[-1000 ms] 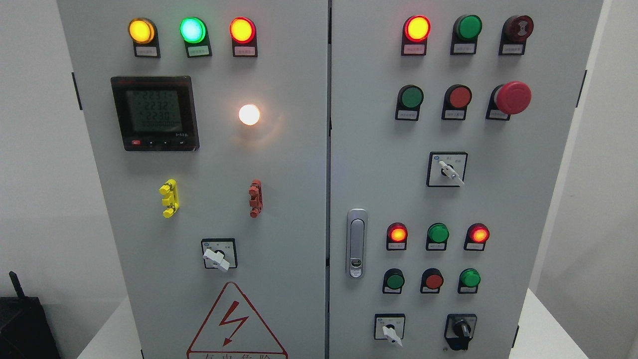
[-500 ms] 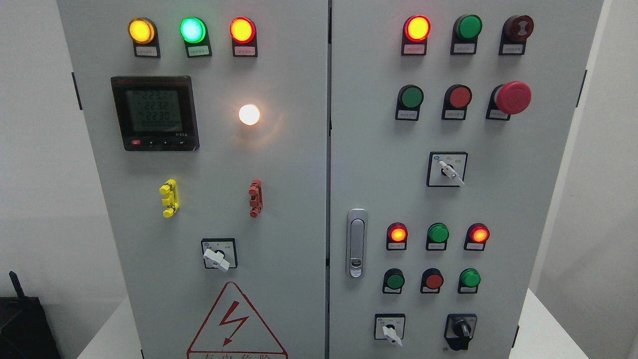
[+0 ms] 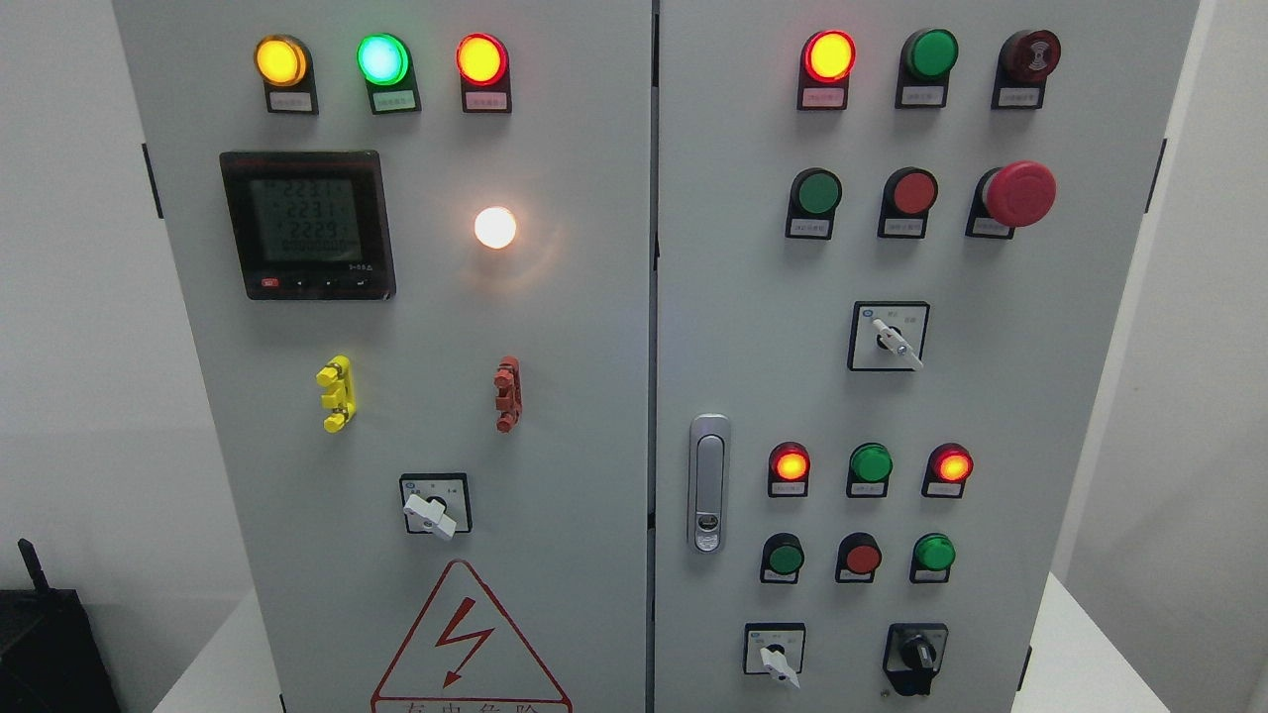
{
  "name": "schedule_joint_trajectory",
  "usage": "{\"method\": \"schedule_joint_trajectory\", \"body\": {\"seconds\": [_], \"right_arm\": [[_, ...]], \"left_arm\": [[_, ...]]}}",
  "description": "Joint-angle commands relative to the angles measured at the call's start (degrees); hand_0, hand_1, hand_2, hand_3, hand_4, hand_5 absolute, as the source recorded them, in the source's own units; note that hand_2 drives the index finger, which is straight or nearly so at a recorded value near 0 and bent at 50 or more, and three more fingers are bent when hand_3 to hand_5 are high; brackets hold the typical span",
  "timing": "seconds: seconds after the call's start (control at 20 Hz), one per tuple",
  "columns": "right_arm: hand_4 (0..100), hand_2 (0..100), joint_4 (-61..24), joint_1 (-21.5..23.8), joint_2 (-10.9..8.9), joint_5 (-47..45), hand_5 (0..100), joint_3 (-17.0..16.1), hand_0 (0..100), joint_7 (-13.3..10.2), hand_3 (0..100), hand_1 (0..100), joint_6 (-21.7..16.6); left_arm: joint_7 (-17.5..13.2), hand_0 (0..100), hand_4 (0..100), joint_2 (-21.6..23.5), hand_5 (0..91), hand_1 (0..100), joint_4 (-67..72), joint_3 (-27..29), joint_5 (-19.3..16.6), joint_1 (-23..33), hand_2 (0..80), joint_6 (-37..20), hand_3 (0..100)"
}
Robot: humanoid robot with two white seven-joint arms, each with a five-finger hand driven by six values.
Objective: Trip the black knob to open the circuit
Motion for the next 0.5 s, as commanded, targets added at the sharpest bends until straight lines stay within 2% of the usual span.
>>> {"method": "schedule_joint_trajectory", "body": {"seconds": [0.0, 0.45], "right_arm": [[100, 0, -1.14, -3.61, -0.04, 1.58, 100, -0.89, 0, 0.22, 100, 13, 1.42], [100, 0, -0.88, -5.64, 0.04, 1.58, 100, -0.63, 0, 0.31, 100, 10, 2.38]], "left_arm": [[0.0, 12, 0, 0.01, 0.0, 39, -1.49, 0.07, 0.0, 0.0, 0.0, -0.03, 0], [0.0, 12, 0, 0.01, 0.0, 39, -1.49, -0.01, 0.0, 0.0, 0.0, -0.03, 0]]}}
